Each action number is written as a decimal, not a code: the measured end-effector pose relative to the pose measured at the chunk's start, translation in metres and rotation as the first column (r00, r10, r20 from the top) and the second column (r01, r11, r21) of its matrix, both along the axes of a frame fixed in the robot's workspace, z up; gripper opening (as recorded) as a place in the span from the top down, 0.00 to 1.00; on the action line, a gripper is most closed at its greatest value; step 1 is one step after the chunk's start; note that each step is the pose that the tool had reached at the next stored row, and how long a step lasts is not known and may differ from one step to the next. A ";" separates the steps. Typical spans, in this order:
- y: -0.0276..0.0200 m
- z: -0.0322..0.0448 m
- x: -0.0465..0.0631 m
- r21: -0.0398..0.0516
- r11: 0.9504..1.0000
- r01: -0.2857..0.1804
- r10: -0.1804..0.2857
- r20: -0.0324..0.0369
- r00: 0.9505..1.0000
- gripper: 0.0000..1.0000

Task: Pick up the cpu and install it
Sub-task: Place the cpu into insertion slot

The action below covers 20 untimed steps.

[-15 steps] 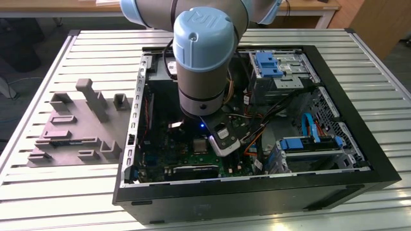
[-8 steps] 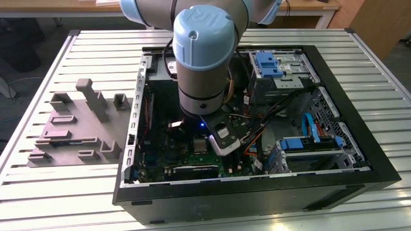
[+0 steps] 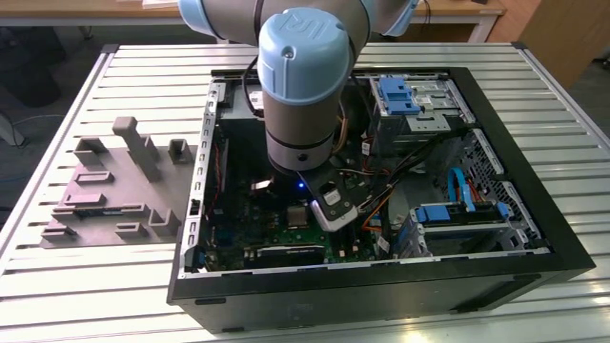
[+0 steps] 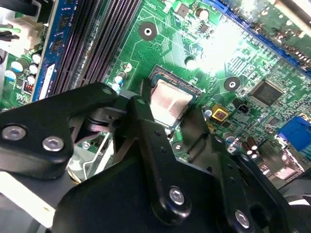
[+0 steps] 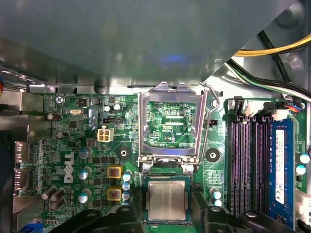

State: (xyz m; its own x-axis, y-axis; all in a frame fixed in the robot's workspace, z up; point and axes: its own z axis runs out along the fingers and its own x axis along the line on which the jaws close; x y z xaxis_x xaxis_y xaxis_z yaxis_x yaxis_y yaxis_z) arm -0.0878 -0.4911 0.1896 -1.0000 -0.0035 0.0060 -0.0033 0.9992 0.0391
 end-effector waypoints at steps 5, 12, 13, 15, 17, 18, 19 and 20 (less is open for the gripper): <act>-0.0011 -0.0002 0.000 0.001 1.000 0.000 0.000 0.000 1.000 0.56; -0.0016 -0.0003 0.000 0.001 1.000 0.001 -0.001 0.000 1.000 0.56; -0.0016 -0.0003 0.000 0.001 1.000 0.001 -0.001 0.000 1.000 0.56; -0.0016 -0.0003 0.000 0.001 1.000 0.001 -0.001 0.000 1.000 0.56; -0.0016 -0.0004 0.000 0.001 1.000 0.001 -0.001 0.000 1.000 0.55; -0.0016 -0.0004 0.000 0.001 1.000 0.001 -0.001 0.000 1.000 0.55; -0.0016 -0.0004 0.000 0.001 1.000 0.001 -0.001 0.000 1.000 0.49; -0.0016 -0.0004 0.000 0.001 1.000 0.001 -0.001 0.000 1.000 0.49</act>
State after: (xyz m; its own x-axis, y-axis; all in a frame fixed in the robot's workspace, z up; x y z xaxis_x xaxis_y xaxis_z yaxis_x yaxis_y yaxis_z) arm -0.0877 -0.4927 0.1892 -1.0000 -0.0023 0.0057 -0.0021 0.9992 0.0402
